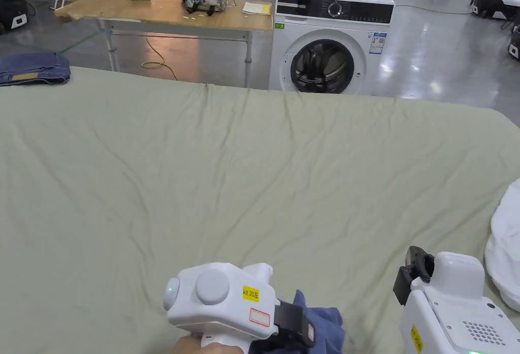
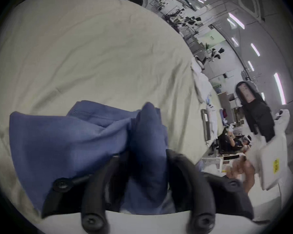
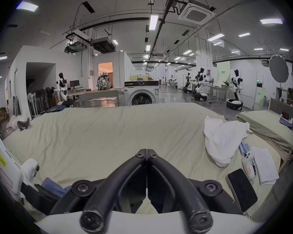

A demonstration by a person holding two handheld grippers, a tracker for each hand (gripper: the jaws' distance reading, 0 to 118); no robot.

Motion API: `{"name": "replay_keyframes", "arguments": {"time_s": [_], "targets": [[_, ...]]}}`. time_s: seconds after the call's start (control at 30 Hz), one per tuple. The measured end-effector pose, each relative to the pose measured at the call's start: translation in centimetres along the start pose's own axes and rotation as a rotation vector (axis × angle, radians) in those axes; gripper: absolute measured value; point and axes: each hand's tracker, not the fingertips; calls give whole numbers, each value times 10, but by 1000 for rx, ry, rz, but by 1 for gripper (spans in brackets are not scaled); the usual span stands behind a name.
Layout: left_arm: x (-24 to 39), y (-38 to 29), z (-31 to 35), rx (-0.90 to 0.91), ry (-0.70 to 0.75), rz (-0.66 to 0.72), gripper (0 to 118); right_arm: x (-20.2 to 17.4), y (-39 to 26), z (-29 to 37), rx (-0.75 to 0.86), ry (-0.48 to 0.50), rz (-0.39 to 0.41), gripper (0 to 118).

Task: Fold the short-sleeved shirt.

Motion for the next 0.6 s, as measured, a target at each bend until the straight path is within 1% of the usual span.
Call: {"name": "replay_keyframes", "arguments": {"time_s": [0.03, 0.17, 0.2, 0.23, 0.27, 0.3, 0.33, 0.4, 0.43, 0.47, 0.53, 0.6], "targets": [[1, 0, 6, 0, -19, -1, 67, 0, 0, 0, 1, -1, -3, 0], [-4, 6, 34, 48, -113, 9, 69, -1, 0, 2, 6, -1, -6, 0], [-5, 6, 38, 52, -98, 10, 68, -1, 0, 2, 5, 1, -7, 0], [-6, 9, 40, 67, -82, 8, 60, -2, -1, 2, 3, 3, -9, 0], [-6, 9, 39, 79, -46, -7, 44, -3, -2, 1, 0, 5, -10, 0], [-8, 9, 37, 80, -30, -17, 25, -4, -3, 1, -3, 7, -10, 0], [-14, 11, 30, 74, -38, -8, 14, -5, -5, 1, -7, 10, -12, 0], [-25, 13, 11, 36, -75, 33, 13, -6, -7, 1, -12, 13, -14, 0], [-29, 11, 1, 11, -99, 60, 10, -7, -9, 1, -16, 14, -14, 0], [-30, 7, -9, -2, -120, 75, 10, -7, -9, 1, -20, 14, -14, 0], [-29, 3, -28, -14, -121, 76, 9, -6, -12, 2, -25, 12, -20, 0], [-35, 1, -44, -20, -163, 93, 9, -5, -13, 2, -28, 9, -24, 0]]}}
